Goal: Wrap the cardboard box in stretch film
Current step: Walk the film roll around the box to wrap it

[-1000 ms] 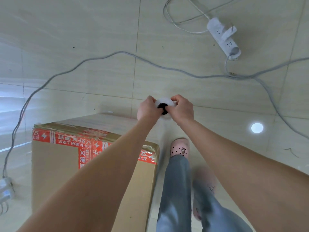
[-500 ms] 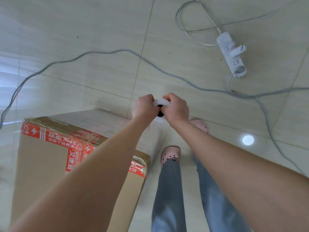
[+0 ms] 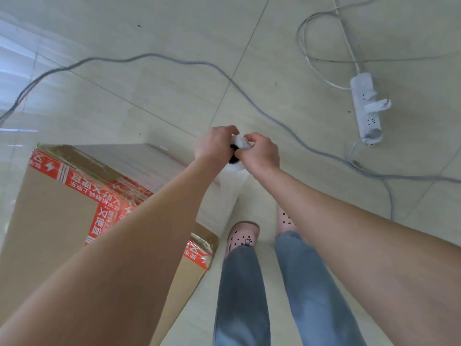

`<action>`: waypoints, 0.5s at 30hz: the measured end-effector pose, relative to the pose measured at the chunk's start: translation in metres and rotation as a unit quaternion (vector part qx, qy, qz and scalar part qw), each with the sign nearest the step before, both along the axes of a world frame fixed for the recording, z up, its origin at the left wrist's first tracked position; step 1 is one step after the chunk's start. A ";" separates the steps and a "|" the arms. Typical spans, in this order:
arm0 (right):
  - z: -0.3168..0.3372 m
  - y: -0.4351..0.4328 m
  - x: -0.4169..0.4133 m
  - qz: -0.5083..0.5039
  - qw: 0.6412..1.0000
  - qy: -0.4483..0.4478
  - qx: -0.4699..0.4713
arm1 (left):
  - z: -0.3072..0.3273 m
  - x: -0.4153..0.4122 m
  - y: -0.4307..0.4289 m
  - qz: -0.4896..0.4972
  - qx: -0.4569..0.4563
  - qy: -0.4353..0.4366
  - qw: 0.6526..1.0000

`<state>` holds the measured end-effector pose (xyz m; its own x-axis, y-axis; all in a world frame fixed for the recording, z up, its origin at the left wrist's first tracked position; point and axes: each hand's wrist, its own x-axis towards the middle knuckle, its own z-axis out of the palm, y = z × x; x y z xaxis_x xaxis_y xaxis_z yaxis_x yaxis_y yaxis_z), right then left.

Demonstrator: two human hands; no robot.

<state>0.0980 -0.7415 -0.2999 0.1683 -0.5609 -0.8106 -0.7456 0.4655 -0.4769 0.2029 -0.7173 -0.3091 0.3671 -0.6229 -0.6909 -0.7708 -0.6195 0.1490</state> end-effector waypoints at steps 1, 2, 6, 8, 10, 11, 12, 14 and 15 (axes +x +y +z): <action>0.000 -0.003 0.002 0.012 1.000 0.003 -0.003 | 0.000 0.001 -0.004 -0.015 0.005 -0.007 1.000; 0.000 -0.007 0.004 0.023 1.000 0.005 -0.007 | 0.000 0.002 -0.006 -0.022 0.008 -0.015 1.000; -0.002 -0.016 0.016 0.060 0.998 0.000 -0.032 | -0.003 0.013 -0.006 0.063 -0.001 -0.003 0.998; -0.003 -0.017 0.022 0.058 0.997 -0.004 -0.054 | -0.006 0.020 -0.003 0.131 -0.011 0.007 0.991; -0.005 -0.018 0.029 0.054 0.995 -0.011 -0.078 | -0.007 0.026 0.000 0.193 -0.026 0.018 0.981; -0.007 -0.018 0.033 0.051 0.995 -0.012 -0.086 | -0.007 0.029 0.001 0.225 -0.035 0.024 0.974; -0.008 -0.019 0.037 0.051 0.995 -0.012 -0.088 | -0.007 0.032 0.001 0.253 -0.044 0.027 0.966; -0.009 -0.020 0.048 0.061 0.995 -0.015 -0.074 | -0.007 0.039 0.002 0.299 -0.054 0.020 0.952; -0.009 -0.020 0.054 0.066 0.996 -0.026 -0.059 | -0.006 0.043 0.004 0.314 -0.053 0.011 0.948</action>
<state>0.1516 -0.7620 -0.3090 0.2873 -0.6211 -0.7291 -0.7693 0.3038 -0.5620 0.2454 -0.7137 -0.3154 0.6747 -0.3527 -0.6484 -0.2506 -0.9357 0.2482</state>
